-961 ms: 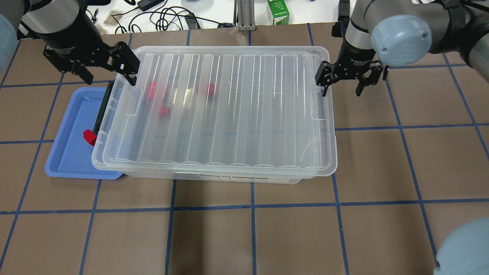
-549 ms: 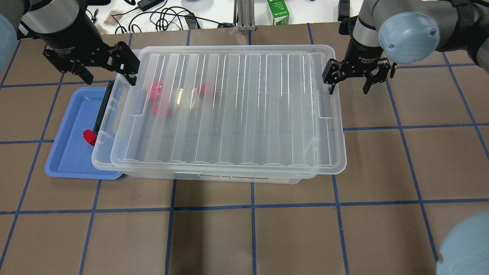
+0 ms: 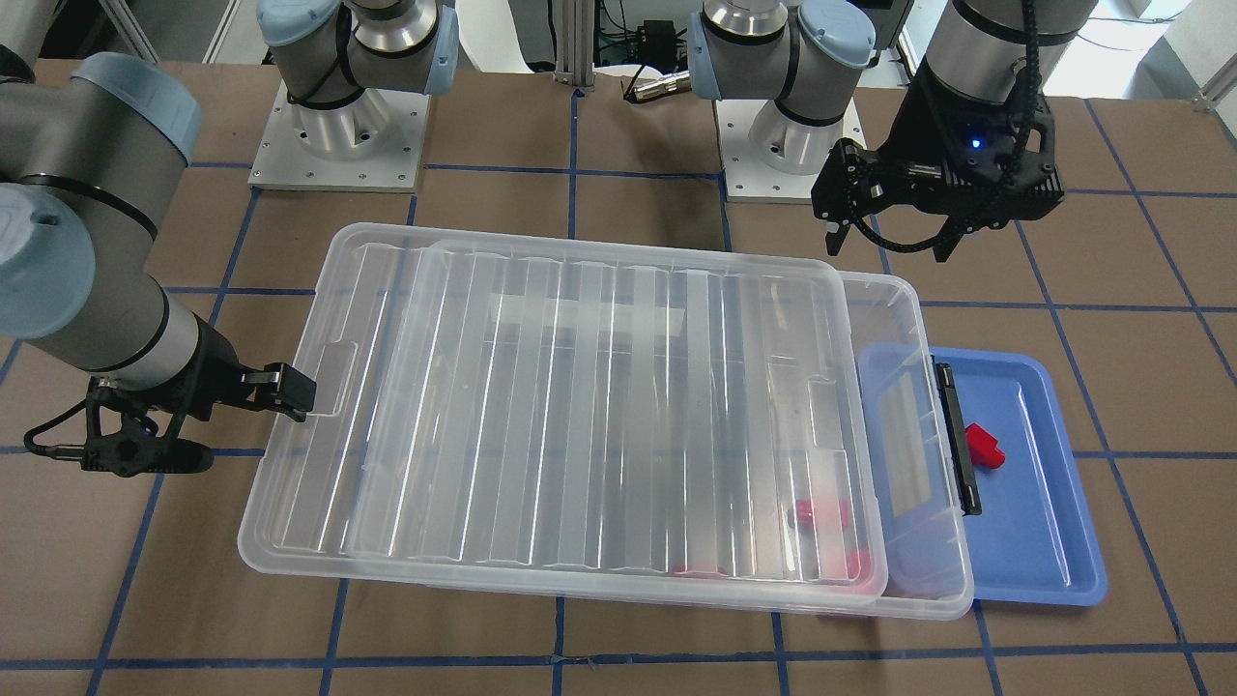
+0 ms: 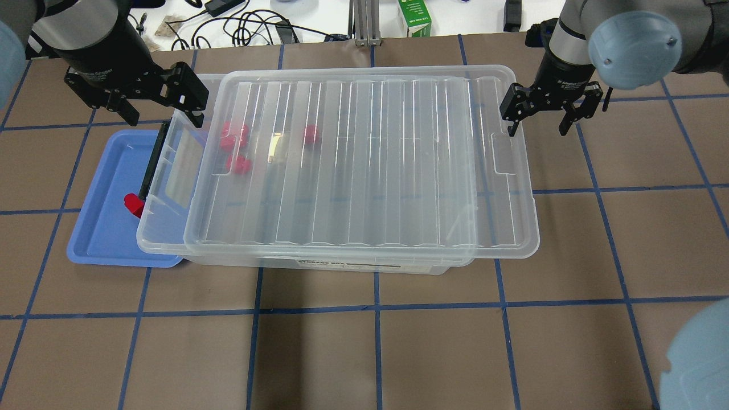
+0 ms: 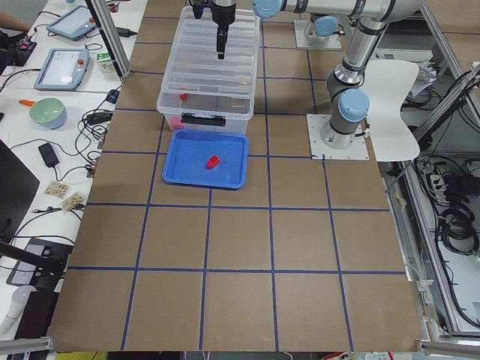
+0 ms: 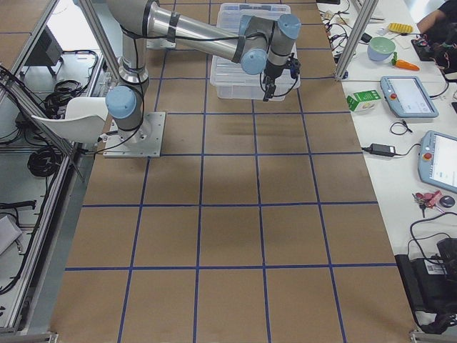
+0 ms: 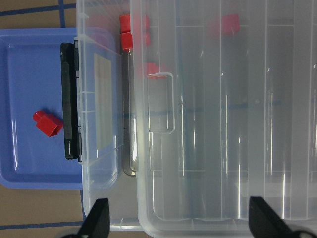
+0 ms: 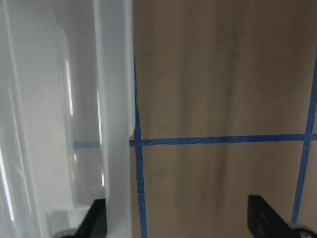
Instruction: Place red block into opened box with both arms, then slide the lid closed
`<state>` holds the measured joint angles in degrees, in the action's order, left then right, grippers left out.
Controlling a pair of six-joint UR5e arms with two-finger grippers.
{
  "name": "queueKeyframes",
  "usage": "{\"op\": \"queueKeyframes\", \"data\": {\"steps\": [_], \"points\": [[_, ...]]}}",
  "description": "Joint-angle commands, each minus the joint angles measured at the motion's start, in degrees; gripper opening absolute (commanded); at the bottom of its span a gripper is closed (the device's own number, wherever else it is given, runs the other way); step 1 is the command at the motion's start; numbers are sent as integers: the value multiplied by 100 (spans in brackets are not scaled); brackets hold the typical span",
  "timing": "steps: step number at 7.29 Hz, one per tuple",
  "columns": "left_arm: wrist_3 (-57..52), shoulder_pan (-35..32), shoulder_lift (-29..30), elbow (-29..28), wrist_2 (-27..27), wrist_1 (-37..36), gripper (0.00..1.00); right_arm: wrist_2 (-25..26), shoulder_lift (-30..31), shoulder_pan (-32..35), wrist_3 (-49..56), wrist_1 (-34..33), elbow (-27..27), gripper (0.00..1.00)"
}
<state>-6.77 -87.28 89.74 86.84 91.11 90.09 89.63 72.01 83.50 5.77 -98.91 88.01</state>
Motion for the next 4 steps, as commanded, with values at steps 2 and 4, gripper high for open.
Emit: {"op": "queueKeyframes", "data": {"steps": [2,4], "points": [[0,0,0,0,-5,0,100,194,6,-194,309,3,-20,100],[0,9,0,0,-5,0,100,221,6,-203,381,3,-21,100]]}}
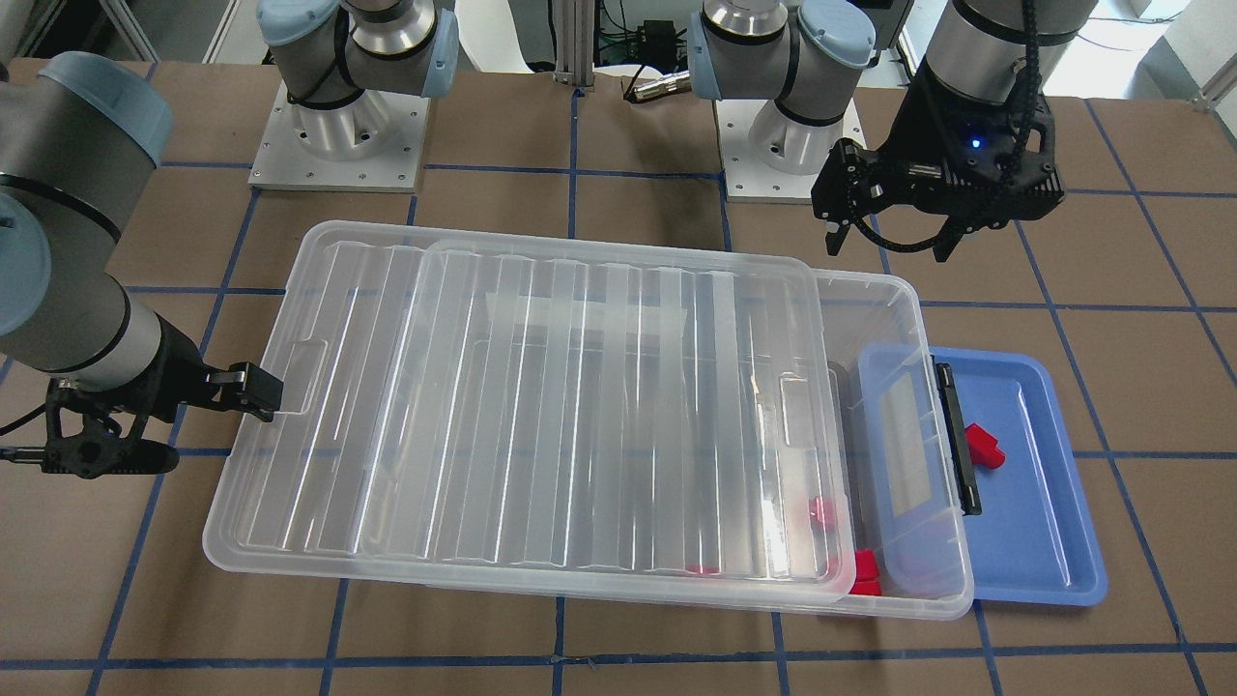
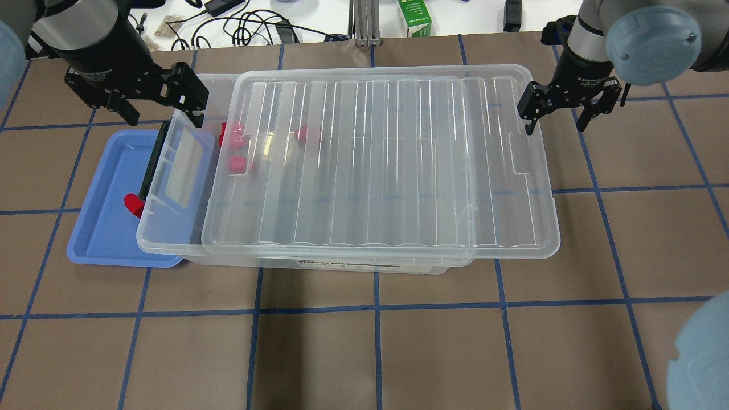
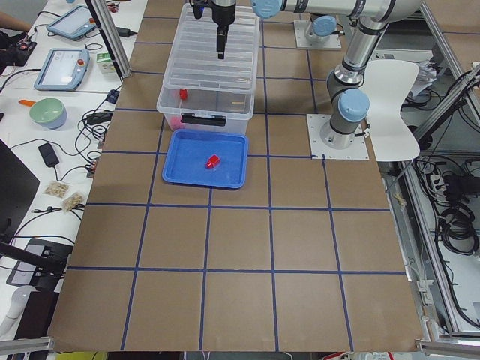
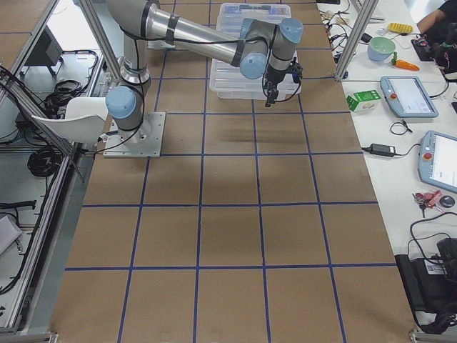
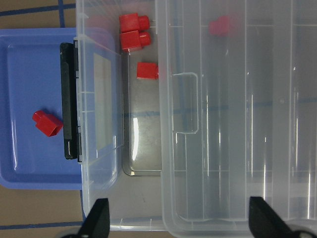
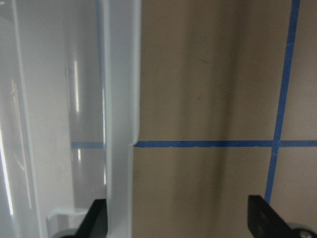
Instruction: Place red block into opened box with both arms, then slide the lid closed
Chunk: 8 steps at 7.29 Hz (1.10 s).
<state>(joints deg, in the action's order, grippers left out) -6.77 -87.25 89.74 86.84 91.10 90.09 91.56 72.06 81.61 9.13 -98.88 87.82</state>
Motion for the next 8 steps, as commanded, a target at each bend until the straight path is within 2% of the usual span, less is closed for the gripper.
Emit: {"op": "queueKeyframes", "data": {"steps": [1,8], "points": [[0,-2,0,0,5,0,100,107,1,-57,45,0,-2,100],[0,-2,0,0,5,0,100,266,10,-460,694,17,-2,100]]}}
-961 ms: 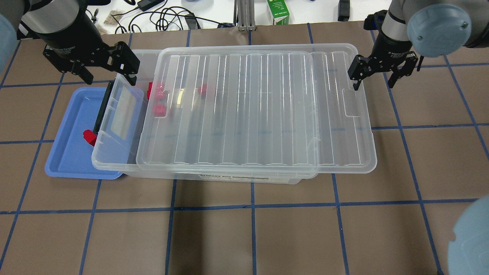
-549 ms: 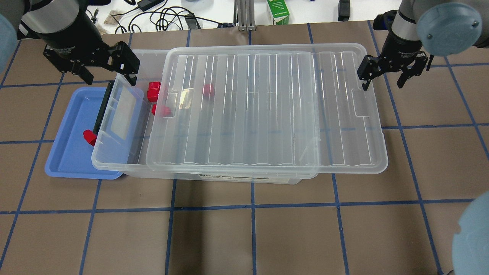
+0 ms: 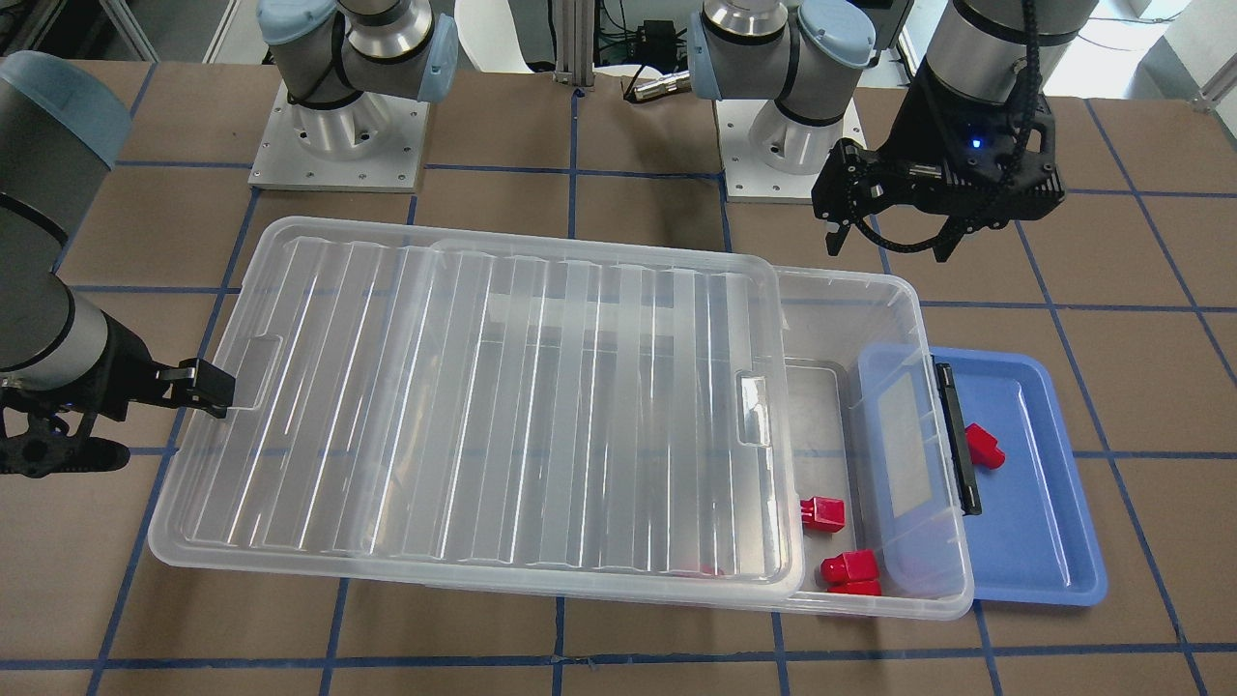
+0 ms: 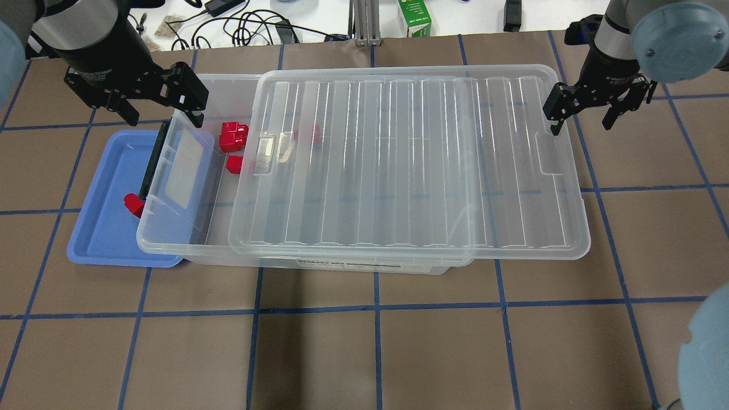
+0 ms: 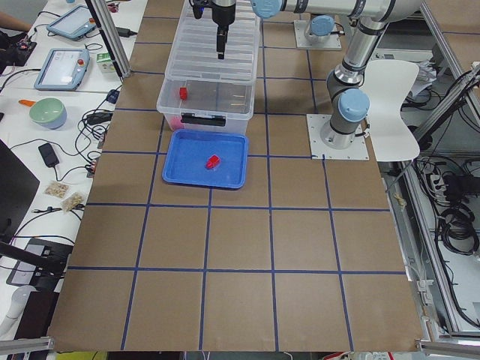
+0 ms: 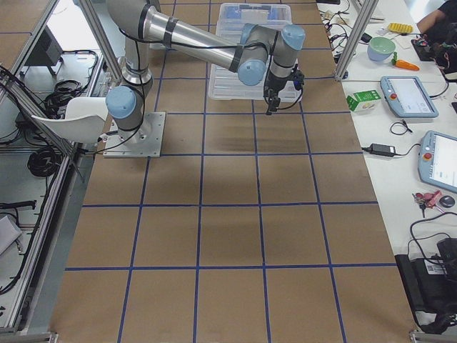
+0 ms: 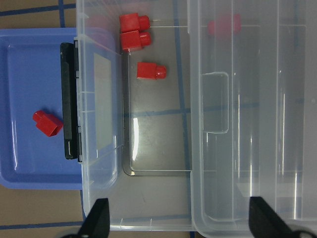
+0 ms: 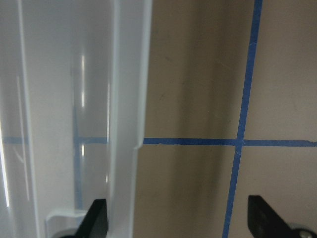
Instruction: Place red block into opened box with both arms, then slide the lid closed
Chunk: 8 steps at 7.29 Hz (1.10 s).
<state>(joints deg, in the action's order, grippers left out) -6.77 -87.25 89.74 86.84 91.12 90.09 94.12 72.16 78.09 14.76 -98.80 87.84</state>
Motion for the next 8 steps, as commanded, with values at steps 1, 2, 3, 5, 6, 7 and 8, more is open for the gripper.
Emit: {"op": "queueKeyframes", "data": {"steps": [1,2,3,5,6,7,8], "points": [[0,6,0,0,-6,0,100,10,0,-223,263,18,-4,100],[0,-2,0,0,-7,0,100,10,9,-241,264,44,-4,100],[0,-2,0,0,2,0,100,27,18,-259,273,53,-12,100],[-9,50,9,-130,-6,-17,100,124,9,-259,273,45,5,100],[-26,442,0,-167,-76,0,100,150,26,-268,273,45,-12,100],[-113,637,-52,-80,-51,26,100,159,27,-268,273,62,5,100],[-184,831,-96,-70,10,18,100,159,27,-268,273,53,5,100]]}}
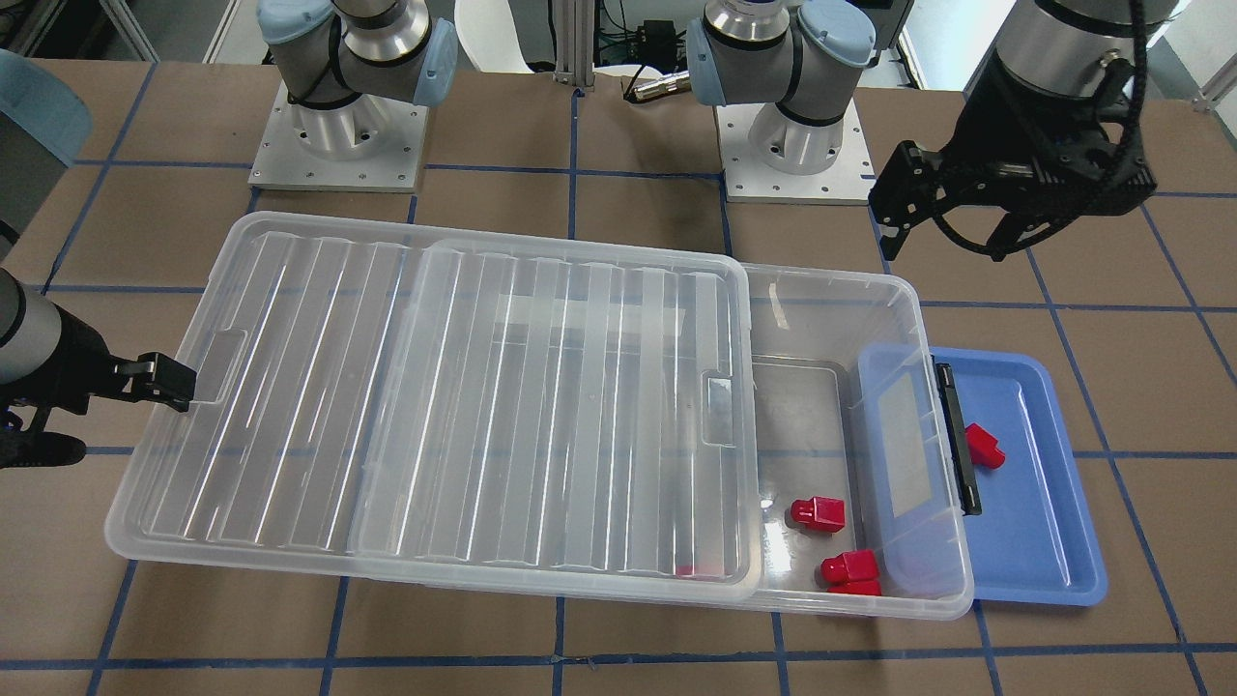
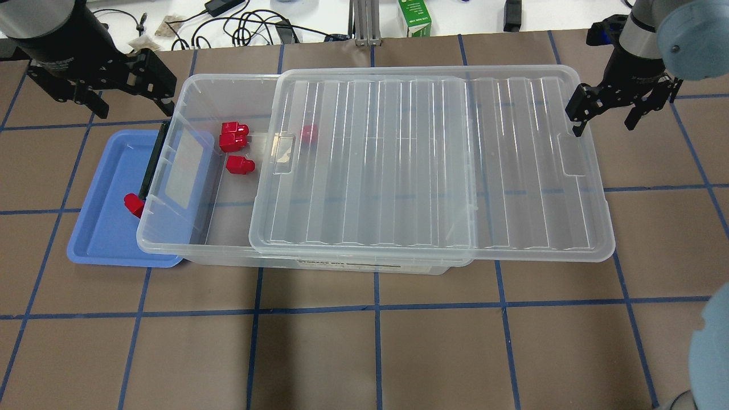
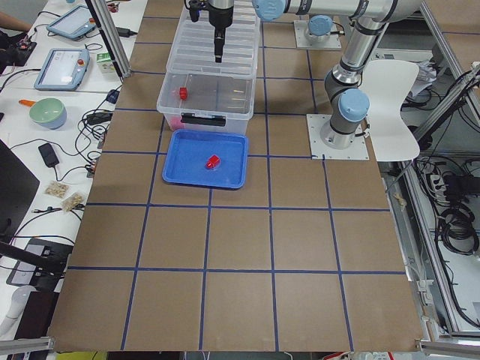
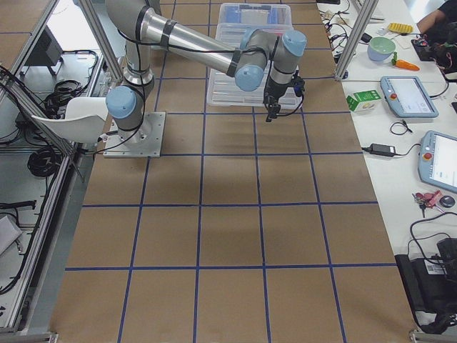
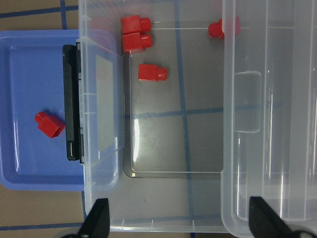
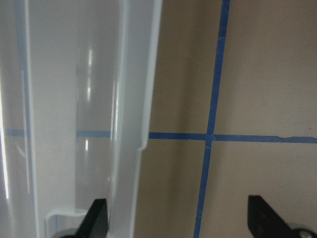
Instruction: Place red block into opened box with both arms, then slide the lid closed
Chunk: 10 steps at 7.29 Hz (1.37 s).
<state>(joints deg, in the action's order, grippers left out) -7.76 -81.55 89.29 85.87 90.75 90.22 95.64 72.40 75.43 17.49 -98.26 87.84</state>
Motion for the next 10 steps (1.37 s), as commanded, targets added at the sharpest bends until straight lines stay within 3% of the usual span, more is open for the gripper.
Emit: {"op": "queueKeyframes", "data": {"steps": [1,3,4,6,10], "points": [[-268,706,0,52,-39,-40,100,-28,29,7,0,8,5,100],[-866,1612,368,227,-188,-415,100,-98,99,86,-70,208,-239,100],[-877,1920,605,594,-198,-1018,100,-351,195,104,-96,558,-485,100],[-789,2178,1062,1289,-198,-2434,100,-362,423,104,-96,1061,-794,100],[-371,2389,2003,1423,-391,-3034,100,-10,785,-158,-53,1414,-708,100]]}}
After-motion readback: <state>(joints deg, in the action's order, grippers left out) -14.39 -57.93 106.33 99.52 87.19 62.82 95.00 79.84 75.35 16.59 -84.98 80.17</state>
